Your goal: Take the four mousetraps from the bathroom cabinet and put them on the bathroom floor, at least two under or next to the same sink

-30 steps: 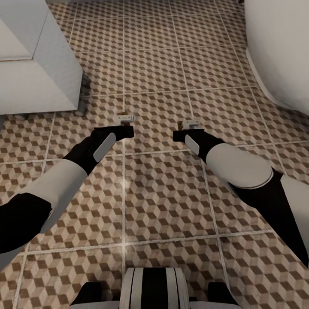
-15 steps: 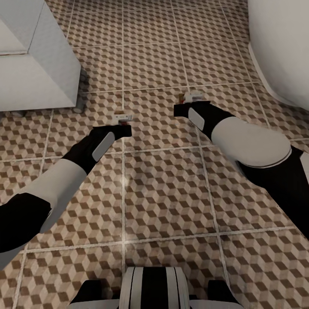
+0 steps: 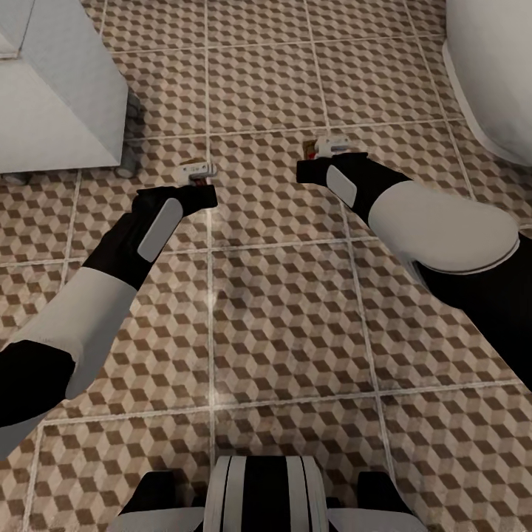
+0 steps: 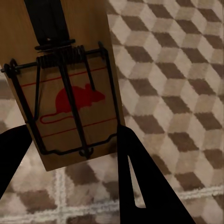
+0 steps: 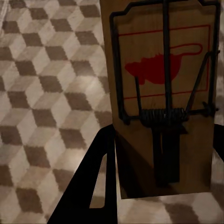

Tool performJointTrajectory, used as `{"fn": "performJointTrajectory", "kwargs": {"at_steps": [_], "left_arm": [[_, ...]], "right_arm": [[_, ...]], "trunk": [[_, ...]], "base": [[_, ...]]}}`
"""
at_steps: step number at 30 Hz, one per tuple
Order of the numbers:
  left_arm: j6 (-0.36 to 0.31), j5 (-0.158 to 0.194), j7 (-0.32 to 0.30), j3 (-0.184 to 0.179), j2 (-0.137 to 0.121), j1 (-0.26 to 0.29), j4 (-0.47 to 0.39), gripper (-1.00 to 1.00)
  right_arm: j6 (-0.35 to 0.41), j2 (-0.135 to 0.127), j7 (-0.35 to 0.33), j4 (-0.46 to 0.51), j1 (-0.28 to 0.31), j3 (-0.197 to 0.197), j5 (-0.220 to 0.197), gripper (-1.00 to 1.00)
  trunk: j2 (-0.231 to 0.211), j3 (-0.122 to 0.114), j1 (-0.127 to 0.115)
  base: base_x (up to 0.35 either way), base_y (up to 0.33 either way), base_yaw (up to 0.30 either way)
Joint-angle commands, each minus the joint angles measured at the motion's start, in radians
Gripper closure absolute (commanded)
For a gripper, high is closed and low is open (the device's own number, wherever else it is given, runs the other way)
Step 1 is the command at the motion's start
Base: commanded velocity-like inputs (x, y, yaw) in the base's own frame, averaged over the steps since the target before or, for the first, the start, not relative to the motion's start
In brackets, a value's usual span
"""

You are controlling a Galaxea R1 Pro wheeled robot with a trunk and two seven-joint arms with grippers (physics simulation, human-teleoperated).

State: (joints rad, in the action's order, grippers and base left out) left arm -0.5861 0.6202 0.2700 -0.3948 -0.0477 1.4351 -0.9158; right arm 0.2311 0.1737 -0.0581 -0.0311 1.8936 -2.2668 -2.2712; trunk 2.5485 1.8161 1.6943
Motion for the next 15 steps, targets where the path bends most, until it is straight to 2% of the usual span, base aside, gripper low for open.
{"fn": "performJointTrajectory", "kwargs": {"at_steps": [1, 4, 11, 15], "left_arm": [[-0.005, 0.01, 0.012, -0.004, -0.001, 0.001, -0.01, 1.0], [-0.009, 0.01, 0.015, -0.003, -0.002, 0.001, -0.02, 1.0], [-0.01, 0.01, 0.016, -0.003, -0.004, 0.001, -0.024, 1.0], [-0.009, 0.01, 0.018, -0.002, -0.005, 0.0, -0.024, 1.0]], "right_arm": [[0.007, 0.001, -0.006, -0.003, 0.0, -0.008, -0.007, 1.0], [0.007, 0.001, -0.01, -0.003, 0.001, -0.007, -0.007, 1.0], [0.007, 0.001, -0.029, -0.003, 0.001, -0.007, -0.007, 1.0], [0.007, 0.001, -0.064, -0.004, 0.002, -0.007, -0.007, 1.0]], "trunk": [[0.0, 0.004, 0.0], [0.001, 0.016, 0.002], [0.002, 0.017, 0.003], [0.002, 0.017, 0.003]], "base": [[0.0, 0.0, 0.0], [0.0, 0.0, 0.0], [0.0, 0.0, 0.0], [0.0, 0.0, 0.0]]}}
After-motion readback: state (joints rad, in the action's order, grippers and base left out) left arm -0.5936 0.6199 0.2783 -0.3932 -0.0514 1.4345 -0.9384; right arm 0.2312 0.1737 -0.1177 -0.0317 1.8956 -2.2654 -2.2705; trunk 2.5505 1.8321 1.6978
